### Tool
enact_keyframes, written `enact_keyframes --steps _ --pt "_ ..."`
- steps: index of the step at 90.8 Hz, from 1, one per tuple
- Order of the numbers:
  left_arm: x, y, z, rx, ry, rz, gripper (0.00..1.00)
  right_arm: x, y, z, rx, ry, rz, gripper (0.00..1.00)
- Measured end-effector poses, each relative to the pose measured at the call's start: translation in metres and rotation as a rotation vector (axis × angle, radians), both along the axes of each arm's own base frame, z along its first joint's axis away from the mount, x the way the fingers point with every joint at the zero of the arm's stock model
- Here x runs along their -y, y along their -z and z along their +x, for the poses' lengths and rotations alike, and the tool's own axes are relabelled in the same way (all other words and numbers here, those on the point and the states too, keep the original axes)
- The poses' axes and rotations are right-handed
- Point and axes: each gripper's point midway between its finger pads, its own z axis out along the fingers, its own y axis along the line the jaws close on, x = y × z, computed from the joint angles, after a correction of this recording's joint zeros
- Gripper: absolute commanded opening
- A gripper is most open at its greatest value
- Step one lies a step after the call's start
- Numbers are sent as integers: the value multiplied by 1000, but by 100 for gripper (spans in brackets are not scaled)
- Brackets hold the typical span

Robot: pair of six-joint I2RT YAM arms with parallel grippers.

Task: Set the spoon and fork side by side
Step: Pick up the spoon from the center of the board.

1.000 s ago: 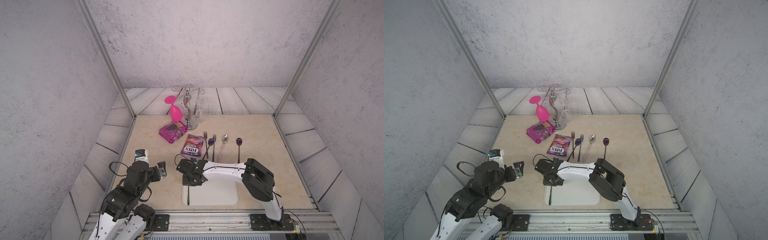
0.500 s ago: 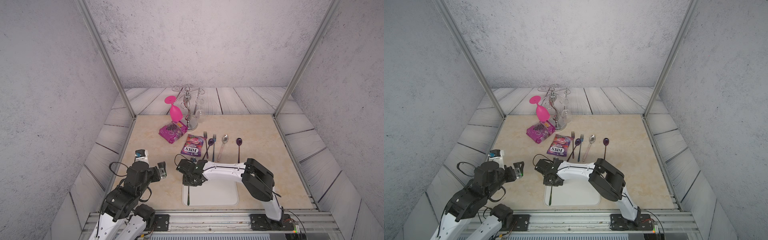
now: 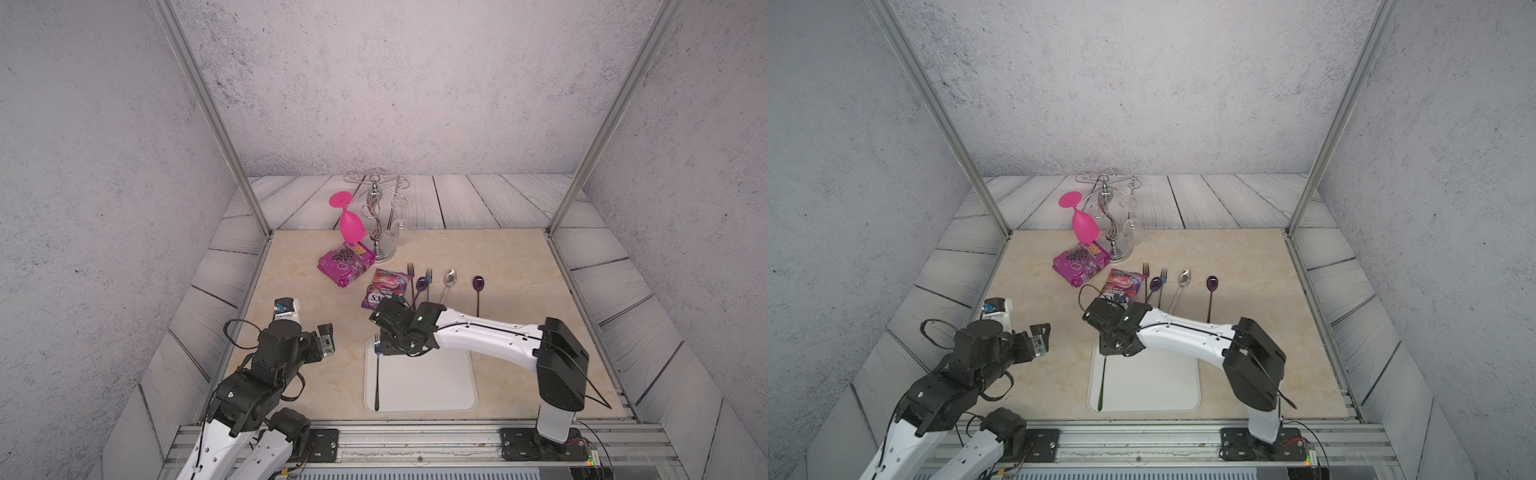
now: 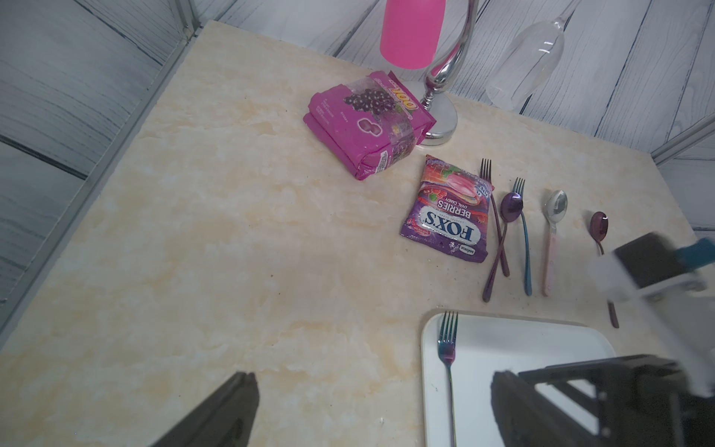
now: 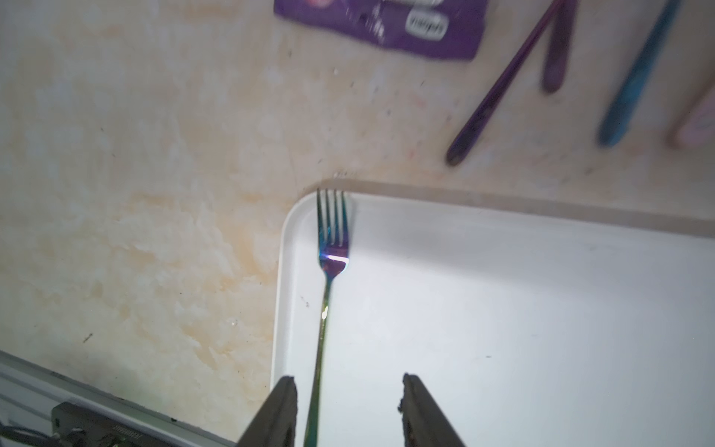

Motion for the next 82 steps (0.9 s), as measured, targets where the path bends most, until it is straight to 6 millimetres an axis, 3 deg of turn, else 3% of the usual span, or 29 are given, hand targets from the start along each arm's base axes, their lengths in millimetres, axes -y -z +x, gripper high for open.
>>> enact_keyframes --steps 11,24,36,46,60,72,82 --pt "5 7 2 -35 19 7 100 80 -13 50 27 95 -34 45" --pt "10 14 2 -74 44 8 100 183 -2 97 8 230 -140 45" --pt "13 18 2 -92 57 10 99 236 7 124 -19 276 -187 44" --pt "14 19 2 -99 65 12 99 253 23 153 -53 278 -198 41" --pt "14 19 2 -101 68 14 100 260 64 186 -122 260 -218 38" --pt "14 20 1 -106 67 17 100 266 89 194 -170 253 -238 36" --pt "13 21 1 -110 65 20 99 268 96 192 -192 250 -239 34"
